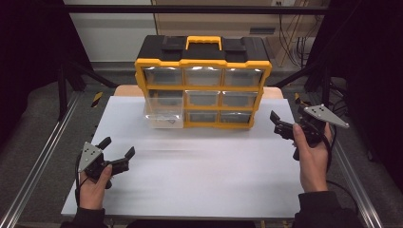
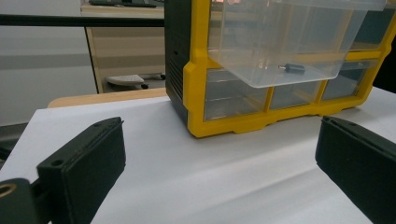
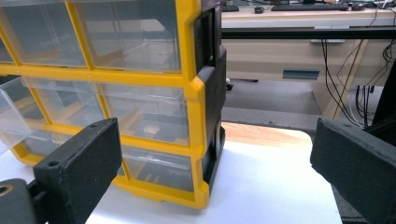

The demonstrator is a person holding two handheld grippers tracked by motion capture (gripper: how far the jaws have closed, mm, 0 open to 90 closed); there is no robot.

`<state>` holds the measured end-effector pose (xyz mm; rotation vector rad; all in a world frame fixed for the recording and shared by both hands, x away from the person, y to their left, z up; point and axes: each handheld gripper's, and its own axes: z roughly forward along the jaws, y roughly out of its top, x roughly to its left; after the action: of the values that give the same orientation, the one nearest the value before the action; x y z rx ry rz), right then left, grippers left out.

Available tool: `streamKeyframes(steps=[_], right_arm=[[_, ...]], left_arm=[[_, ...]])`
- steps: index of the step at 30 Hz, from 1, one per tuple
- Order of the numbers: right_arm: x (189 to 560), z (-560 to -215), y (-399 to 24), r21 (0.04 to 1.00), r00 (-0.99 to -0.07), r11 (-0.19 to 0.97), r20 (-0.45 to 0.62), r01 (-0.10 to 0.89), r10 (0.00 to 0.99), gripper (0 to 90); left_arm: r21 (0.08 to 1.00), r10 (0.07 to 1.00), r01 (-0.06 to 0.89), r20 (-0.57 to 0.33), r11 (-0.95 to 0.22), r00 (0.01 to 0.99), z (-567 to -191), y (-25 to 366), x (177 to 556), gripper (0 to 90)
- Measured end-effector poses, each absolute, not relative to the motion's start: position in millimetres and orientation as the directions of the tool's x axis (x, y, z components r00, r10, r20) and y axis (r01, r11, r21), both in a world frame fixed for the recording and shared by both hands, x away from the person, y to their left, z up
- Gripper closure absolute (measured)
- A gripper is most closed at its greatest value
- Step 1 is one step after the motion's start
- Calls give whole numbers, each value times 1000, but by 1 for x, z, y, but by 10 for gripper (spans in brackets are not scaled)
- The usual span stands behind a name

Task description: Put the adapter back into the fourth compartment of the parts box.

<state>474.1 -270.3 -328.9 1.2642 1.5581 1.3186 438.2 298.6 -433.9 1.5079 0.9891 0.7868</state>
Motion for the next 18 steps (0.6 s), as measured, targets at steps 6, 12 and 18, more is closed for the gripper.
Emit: streamKeyframes(steps=[6,12,18], right_arm=[[470,-334,-277,975,-245,-22,78,222,966,24],[465,-340,-282,975,-240,-35,89,220,967,23],[459,-347,-284,975,-243,-39,93,218,966,23]], left_arm=[[986,903,164,-45,-29,426,-433,301,438,11],[987,904,160,-46,-25,424,-433,304,438,10],[987,904,158,-47,-23,425,-434,306,437,10]])
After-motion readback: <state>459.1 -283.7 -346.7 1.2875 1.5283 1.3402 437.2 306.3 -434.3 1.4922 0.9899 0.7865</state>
